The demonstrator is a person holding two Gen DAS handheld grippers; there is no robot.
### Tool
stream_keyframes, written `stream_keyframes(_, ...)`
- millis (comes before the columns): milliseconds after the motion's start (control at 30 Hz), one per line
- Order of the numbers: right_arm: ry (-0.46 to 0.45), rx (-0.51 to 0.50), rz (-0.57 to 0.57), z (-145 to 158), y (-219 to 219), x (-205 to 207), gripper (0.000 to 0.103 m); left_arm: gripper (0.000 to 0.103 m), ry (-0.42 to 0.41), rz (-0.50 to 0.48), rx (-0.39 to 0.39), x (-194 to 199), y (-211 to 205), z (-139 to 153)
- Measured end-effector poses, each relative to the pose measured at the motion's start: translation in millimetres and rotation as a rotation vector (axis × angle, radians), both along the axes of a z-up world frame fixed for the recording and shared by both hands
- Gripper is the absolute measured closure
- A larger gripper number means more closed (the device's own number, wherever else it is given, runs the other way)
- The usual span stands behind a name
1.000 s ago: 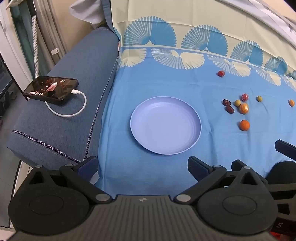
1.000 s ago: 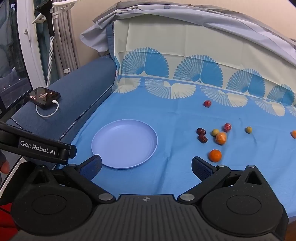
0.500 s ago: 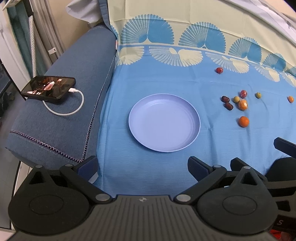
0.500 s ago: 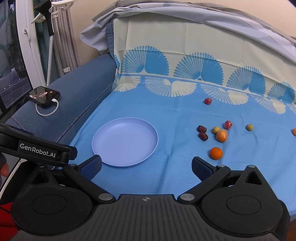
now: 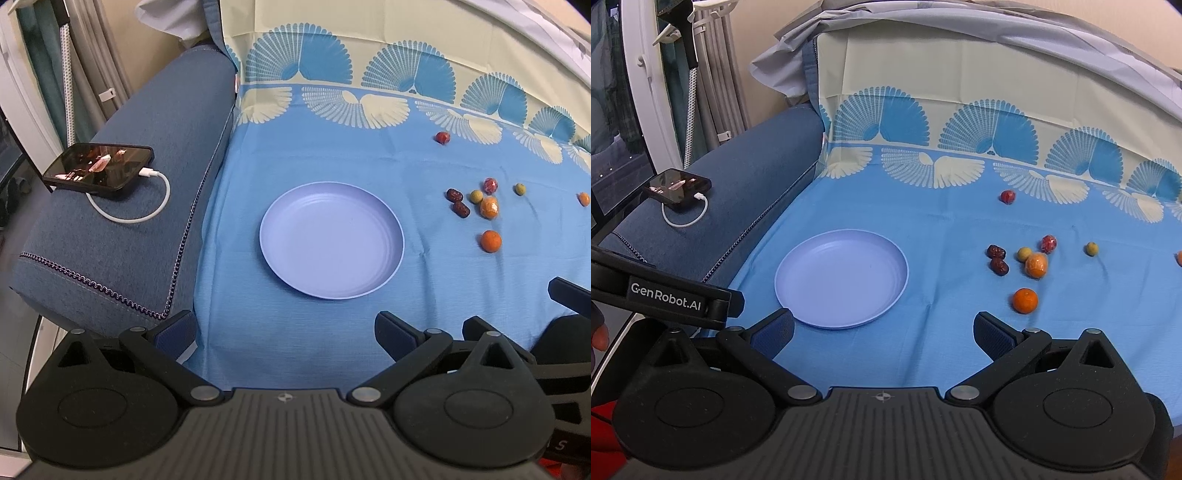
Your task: Organize fruits
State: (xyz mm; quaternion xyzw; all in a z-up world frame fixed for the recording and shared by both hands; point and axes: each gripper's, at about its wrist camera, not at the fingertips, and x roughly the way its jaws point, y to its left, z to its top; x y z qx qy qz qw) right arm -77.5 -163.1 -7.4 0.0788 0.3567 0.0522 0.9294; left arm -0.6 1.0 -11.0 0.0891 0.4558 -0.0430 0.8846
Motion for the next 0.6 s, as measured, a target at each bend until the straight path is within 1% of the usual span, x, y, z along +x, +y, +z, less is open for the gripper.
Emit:
stream_keyframes(33, 0.001, 0.001, 0.001, 0, 0, 0, 0.0, 0.0, 0.009, 0.0, 0.008, 0, 1, -1)
stream_keyframes(100, 0.003, 0.003, 0.002, -1, 1, 0, 0.0, 0.0, 0.055, 0.002, 0.012, 1, 1, -2)
stream_keyframes(267, 0.011, 0.01, 0.006, -4, 0, 2, 0.0, 0.0, 0.099, 0.005, 0.002, 4, 0, -5)
stream_keyframes(433, 0.024, 0.035, 0.003, -10, -4, 6, 0.0, 0.0, 0.087, 0.0, 0.008, 8, -5, -8)
stream_keyframes(467, 0.026, 0.045, 0.002, -11, -6, 7, 0.0, 0.0, 0.072, -0.001, 0.016, 9, -6, -9)
stream_keyframes(533, 0.026, 0.068, -0.004, -14, -12, 9, 0.0, 0.0, 0.08, -0.004, 0.03, 14, -11, -11)
stream_keyframes(600, 0.005, 0.081, -0.023, -15, -23, 9, 0.0, 0.0, 0.095, -0.006, 0.038, 21, -20, -12)
